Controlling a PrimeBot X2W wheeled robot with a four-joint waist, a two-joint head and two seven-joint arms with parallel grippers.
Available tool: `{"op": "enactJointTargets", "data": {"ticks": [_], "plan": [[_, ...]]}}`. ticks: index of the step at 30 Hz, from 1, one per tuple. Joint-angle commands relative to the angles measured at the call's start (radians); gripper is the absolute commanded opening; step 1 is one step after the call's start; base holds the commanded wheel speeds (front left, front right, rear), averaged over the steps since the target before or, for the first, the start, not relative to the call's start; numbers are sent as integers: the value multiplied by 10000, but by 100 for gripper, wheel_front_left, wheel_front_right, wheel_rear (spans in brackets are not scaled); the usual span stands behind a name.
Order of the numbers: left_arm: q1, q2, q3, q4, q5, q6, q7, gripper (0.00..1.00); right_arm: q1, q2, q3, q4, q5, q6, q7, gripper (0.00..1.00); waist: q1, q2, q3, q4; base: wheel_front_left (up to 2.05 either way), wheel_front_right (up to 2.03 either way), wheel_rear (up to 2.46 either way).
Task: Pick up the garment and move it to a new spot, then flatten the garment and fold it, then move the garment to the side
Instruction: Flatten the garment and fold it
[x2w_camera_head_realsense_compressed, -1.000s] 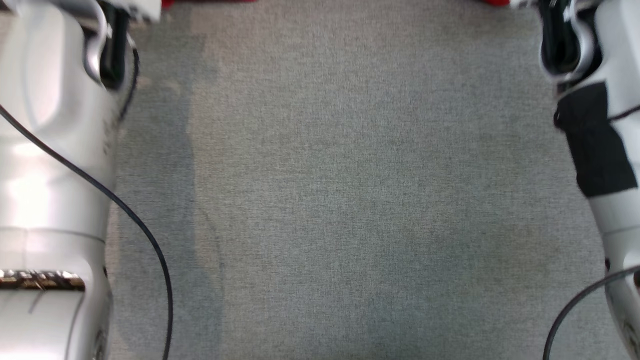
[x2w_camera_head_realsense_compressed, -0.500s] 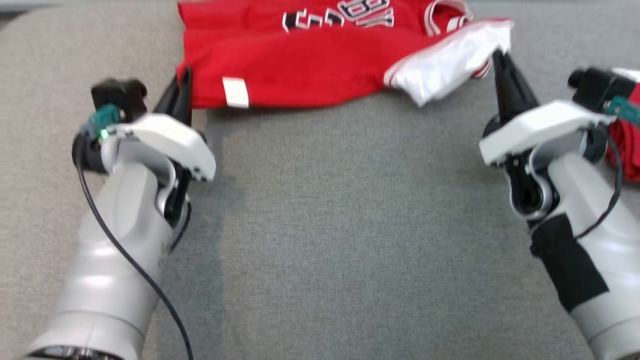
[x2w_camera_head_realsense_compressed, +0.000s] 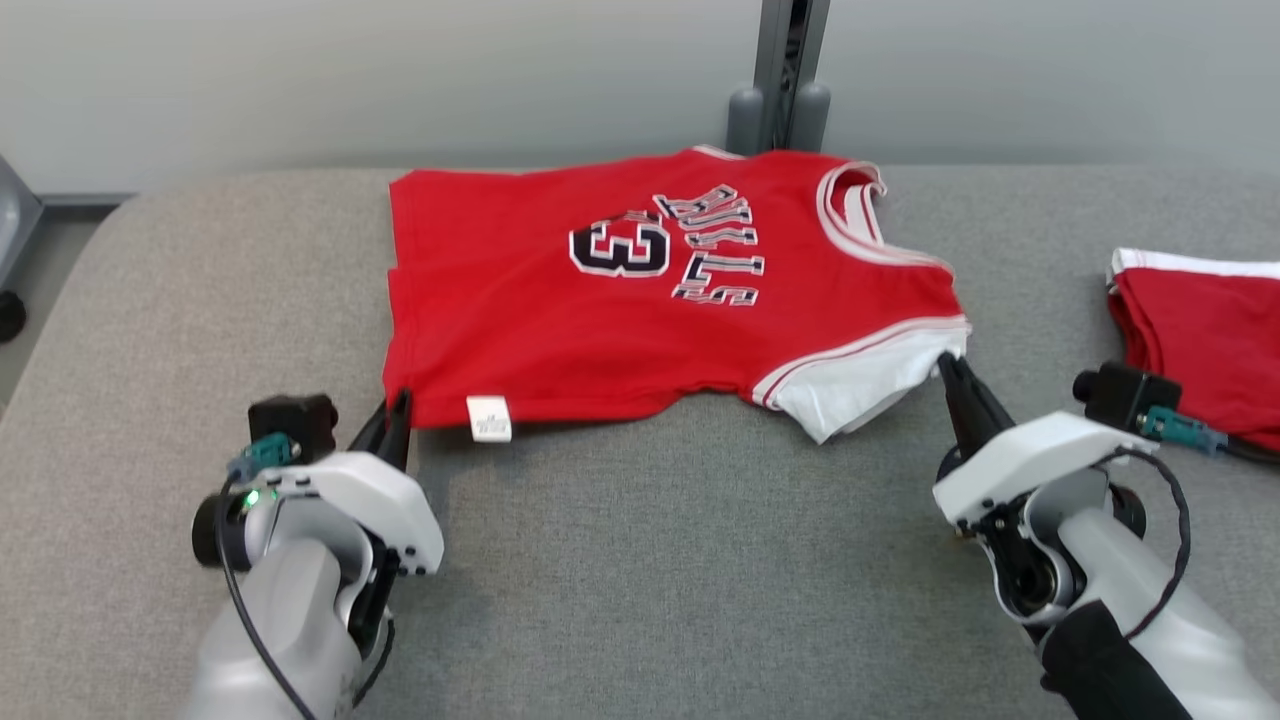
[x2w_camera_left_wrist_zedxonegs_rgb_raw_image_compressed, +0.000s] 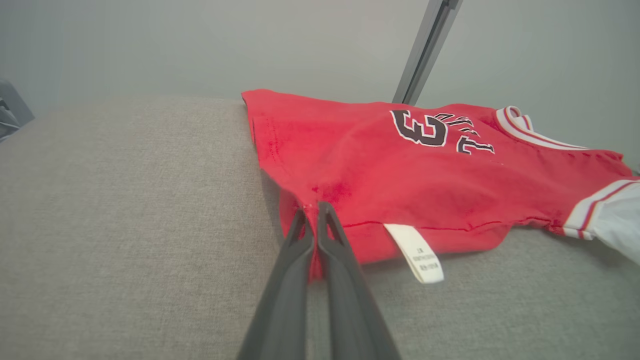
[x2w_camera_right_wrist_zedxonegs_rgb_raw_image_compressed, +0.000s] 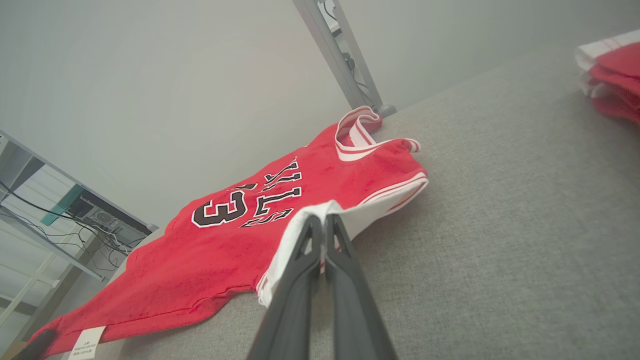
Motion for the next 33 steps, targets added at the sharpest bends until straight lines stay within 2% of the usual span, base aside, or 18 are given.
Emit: {"op": "enactJointTargets", "data": {"ticks": [1,16,33], "plan": [[268,74,72,-75,-42,-14,-19,0,250,-167,126,-15,233,2,69,0,0,0,-297,-44,0,0,0],[2272,265,990,-1015,580,188,-19,0,1751,-773,837,-530,2115,2,624,0,0,0,-1015,-87,0,0,0],[3313,654,1267,-2217,1977,427,-18,0,2616,-2330,760,-3345,3995,3,1458,0,0,0,-1179,-242,0,0,0]]}}
